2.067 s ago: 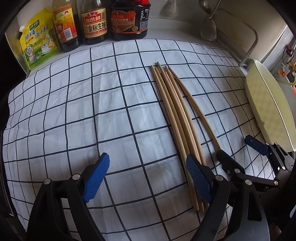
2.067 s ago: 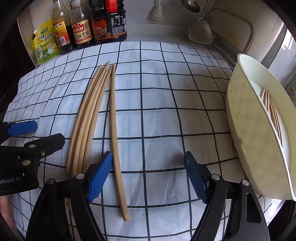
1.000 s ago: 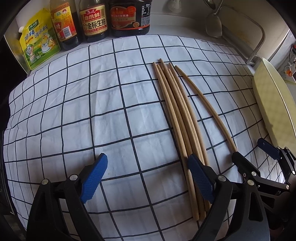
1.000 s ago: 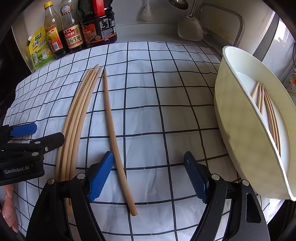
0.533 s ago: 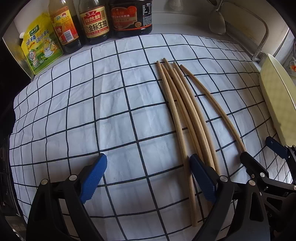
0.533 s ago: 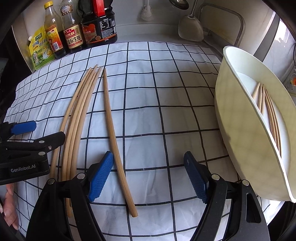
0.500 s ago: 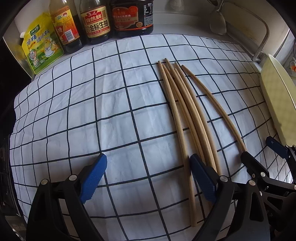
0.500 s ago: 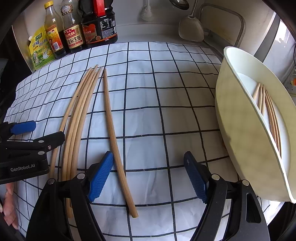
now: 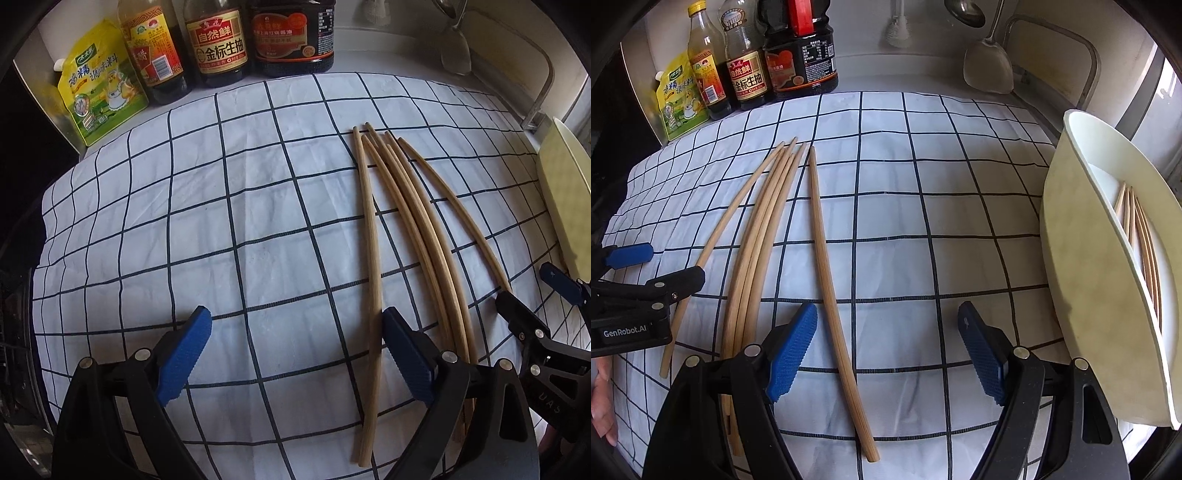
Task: Organize utensils
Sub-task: 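Lower the left tool onto one chopstick and close it while the right tool grasps another, then carry the chopstick in the left tool into the basin while the right tool carries its own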
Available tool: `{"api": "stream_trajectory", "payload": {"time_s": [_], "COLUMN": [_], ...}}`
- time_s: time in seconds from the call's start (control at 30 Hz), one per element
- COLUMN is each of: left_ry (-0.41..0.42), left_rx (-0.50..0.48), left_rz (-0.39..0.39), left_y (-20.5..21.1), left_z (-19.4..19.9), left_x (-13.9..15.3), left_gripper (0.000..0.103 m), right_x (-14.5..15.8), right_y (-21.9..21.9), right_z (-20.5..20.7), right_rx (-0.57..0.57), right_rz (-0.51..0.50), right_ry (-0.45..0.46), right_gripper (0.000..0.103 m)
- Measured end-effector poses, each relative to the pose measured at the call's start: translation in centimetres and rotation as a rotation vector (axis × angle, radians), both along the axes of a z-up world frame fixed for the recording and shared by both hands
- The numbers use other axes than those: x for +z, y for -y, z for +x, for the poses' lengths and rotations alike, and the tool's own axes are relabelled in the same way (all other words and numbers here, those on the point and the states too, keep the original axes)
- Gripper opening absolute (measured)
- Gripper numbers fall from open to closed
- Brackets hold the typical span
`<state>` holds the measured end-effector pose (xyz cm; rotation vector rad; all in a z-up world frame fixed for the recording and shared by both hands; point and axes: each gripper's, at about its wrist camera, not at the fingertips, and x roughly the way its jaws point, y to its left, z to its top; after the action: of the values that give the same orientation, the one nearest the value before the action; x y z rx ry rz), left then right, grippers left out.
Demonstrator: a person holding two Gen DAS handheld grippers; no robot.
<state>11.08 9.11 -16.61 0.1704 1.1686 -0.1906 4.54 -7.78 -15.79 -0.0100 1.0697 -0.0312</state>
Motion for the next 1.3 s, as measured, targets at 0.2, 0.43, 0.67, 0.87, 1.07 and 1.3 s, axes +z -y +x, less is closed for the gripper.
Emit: {"api": "stream_trajectory", "payload": {"time_s": [0.2,0.43,0.67,0.87,1.07,1.3], "left_ry": [0.028,0.029,0.032,0.012,0.010,0.014], "left_rx": [-0.015,-0.017,-0.060,-0.056,-0.069,-0.090], "left_rz": [0.009,-0.044,-0.064,-0.091,-0.113,-0.125], "left_y": [1.3,2.0,3.1,2.6,2.2,2.1], "left_z": [1.5,1.9,0.8,0.2,-1.4,-3.2], "left_x": [0.0,0.3,0.8,1.1,2.8,6.0], "left_gripper": [0.092,0.068,0.014,0.007,0.007,0.007], "right_x": [-0.1,-0.1,0.4,0.7,2.3,5.7], "right_y": [-0.2,-0.4,-1.6,-0.7,0.3,0.6], "right_z": [0.3,0.4,0.4,0.3,-1.0,-3.3], "right_rx": [0.023,0.051,0.108,0.060,0.023,0.046], "right_rz": [0.002,0.009,0.008,0.058,0.146,0.213], "right_ry": [0.014,0.031,0.008,-0.021,-0.031,-0.017], "right_gripper": [0.074,0.065,0.025,0.006,0.006,0.006]}}
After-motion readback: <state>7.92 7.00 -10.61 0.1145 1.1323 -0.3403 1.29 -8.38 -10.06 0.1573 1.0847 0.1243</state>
